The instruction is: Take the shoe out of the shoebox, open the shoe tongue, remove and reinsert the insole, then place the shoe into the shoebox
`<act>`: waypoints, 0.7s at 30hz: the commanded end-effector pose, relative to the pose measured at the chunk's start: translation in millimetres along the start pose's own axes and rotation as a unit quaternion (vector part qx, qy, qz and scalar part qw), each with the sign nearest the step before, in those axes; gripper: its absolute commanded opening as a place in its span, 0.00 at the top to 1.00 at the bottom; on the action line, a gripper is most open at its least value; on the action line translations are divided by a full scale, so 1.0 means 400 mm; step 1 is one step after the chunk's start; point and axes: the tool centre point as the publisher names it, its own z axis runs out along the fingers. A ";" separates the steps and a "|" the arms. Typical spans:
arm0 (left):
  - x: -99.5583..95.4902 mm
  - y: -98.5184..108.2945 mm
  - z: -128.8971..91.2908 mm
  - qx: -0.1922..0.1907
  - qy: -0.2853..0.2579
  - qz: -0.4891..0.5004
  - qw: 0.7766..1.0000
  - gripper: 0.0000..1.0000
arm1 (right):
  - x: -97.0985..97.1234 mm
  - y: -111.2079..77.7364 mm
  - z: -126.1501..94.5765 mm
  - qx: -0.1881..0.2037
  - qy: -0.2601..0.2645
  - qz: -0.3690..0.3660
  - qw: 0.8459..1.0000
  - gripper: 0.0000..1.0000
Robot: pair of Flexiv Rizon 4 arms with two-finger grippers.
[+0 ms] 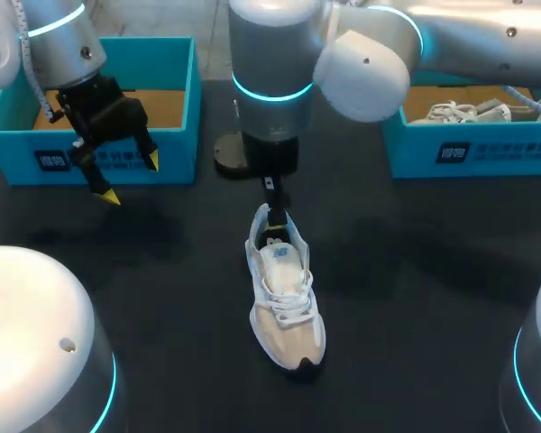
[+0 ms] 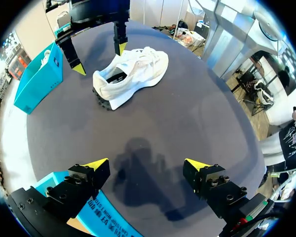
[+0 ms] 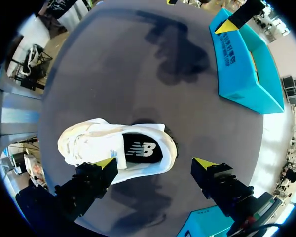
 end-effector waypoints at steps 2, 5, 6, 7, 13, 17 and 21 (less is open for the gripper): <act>0.000 0.000 0.000 -0.001 0.000 0.000 1.000 0.00 | -0.027 -0.006 0.032 -0.013 0.006 -0.006 1.000 0.00; 0.000 0.000 0.000 -0.001 0.000 0.000 1.000 0.00 | -0.048 -0.005 0.060 -0.012 0.012 -0.009 1.000 0.00; 0.000 0.000 0.000 -0.001 0.000 0.000 1.000 0.00 | -0.052 -0.006 0.066 -0.013 0.012 -0.011 1.000 0.00; 0.000 0.000 0.000 -0.001 0.000 0.000 1.000 0.00 | -0.055 -0.007 0.073 -0.013 0.012 -0.011 1.000 0.00; 0.000 0.000 0.000 -0.001 0.000 0.000 1.000 0.00 | -0.064 -0.006 0.110 -0.020 0.021 -0.015 0.999 0.00; 0.000 0.000 0.000 -0.001 0.000 0.000 1.000 0.00 | -0.063 0.004 0.130 -0.026 0.025 -0.017 0.999 0.00; 0.000 0.000 0.000 -0.001 0.000 0.000 1.000 0.00 | -0.065 0.008 0.151 -0.021 0.033 -0.015 0.999 0.00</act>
